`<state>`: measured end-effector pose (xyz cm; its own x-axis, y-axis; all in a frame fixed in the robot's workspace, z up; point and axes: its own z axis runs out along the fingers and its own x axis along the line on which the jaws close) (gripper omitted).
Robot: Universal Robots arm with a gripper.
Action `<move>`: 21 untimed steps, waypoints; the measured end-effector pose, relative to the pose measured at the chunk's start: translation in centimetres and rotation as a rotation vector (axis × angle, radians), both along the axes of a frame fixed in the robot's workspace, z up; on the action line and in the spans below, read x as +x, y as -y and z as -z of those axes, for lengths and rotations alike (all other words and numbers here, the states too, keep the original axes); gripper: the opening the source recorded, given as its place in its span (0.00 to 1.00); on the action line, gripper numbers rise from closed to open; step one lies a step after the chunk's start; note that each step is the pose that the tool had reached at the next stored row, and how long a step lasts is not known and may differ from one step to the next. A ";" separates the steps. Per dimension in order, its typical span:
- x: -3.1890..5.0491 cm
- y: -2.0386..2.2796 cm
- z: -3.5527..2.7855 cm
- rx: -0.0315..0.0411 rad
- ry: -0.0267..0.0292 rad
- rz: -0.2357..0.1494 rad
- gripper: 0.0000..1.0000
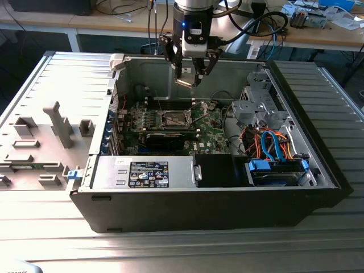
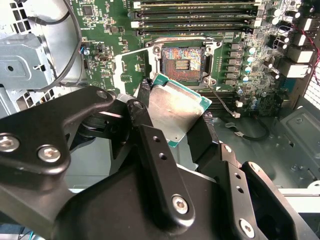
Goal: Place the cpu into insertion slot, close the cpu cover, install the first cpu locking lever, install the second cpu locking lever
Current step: 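Place the cpu into insertion slot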
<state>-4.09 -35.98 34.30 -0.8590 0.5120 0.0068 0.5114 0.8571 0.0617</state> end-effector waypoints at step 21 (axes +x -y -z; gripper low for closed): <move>0.00 0.00 0.06 -0.0005 0.0000 0.020 0.54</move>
<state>-4.09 -35.98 34.24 -0.8483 0.5295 0.0065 0.5288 0.8465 0.0613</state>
